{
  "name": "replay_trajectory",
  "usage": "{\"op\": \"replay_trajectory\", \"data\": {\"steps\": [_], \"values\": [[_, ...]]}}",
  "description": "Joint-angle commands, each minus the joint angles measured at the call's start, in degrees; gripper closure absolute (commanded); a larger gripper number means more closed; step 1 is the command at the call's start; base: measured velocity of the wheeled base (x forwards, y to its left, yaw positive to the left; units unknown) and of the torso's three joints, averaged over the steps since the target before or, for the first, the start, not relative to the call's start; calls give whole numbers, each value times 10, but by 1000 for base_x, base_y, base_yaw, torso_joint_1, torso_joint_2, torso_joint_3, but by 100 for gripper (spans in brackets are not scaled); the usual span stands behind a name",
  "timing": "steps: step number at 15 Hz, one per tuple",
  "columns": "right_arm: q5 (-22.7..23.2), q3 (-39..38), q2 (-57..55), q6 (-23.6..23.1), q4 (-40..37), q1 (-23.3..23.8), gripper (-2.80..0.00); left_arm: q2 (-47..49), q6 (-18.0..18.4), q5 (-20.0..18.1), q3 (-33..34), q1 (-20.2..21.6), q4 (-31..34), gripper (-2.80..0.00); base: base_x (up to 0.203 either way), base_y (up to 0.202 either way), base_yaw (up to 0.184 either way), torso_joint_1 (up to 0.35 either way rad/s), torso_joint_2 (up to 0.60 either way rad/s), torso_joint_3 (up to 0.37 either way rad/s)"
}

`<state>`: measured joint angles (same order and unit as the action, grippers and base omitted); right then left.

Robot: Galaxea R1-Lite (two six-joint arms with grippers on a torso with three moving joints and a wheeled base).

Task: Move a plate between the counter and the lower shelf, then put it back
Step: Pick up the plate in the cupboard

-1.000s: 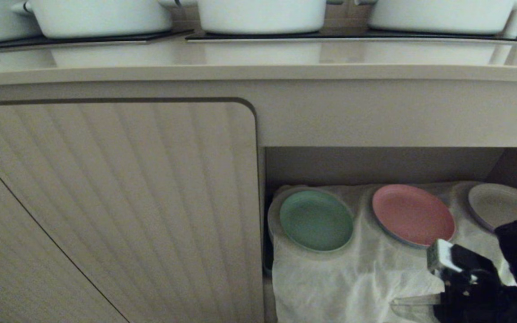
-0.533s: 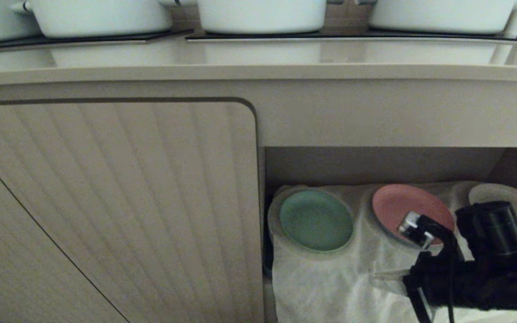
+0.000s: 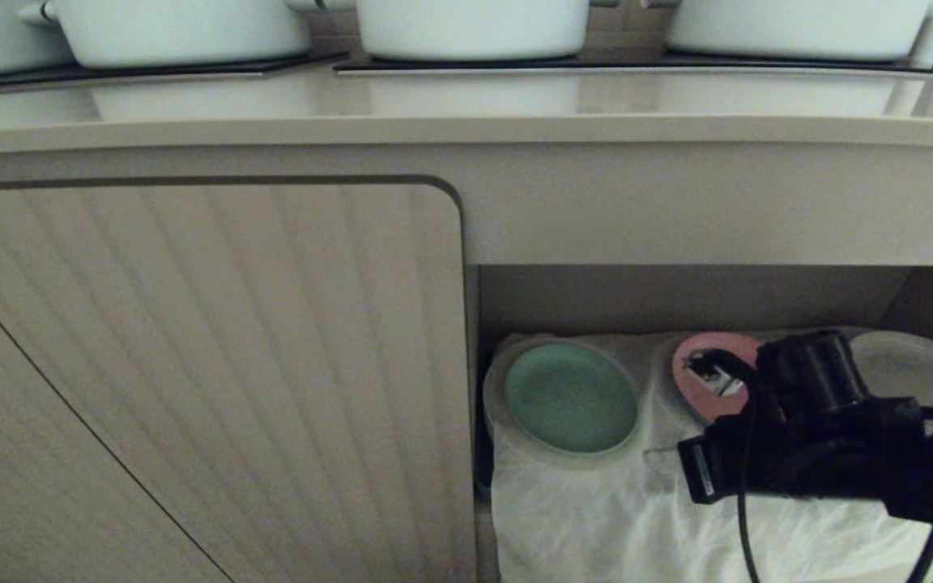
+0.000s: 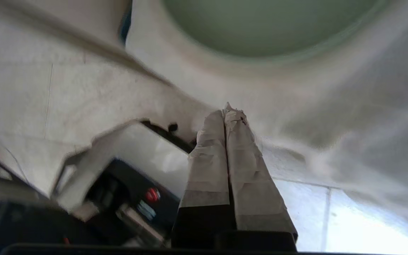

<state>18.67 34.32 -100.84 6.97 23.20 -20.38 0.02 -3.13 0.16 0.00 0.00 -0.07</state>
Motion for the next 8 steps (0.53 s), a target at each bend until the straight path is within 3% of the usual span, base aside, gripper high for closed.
{"op": "replay_trajectory", "data": {"steps": [1, 8], "values": [[1, 45, -56, 25, 0, -2, 0, 0, 0, 0, 0, 0, 0, 0, 0, 0, 0, 0, 0, 0], [0, 169, -146, 44, -41, 2, 0, 0, 0, 0, 0, 0, 0, 0, 0, 0, 0, 0, 0, 0]]}}
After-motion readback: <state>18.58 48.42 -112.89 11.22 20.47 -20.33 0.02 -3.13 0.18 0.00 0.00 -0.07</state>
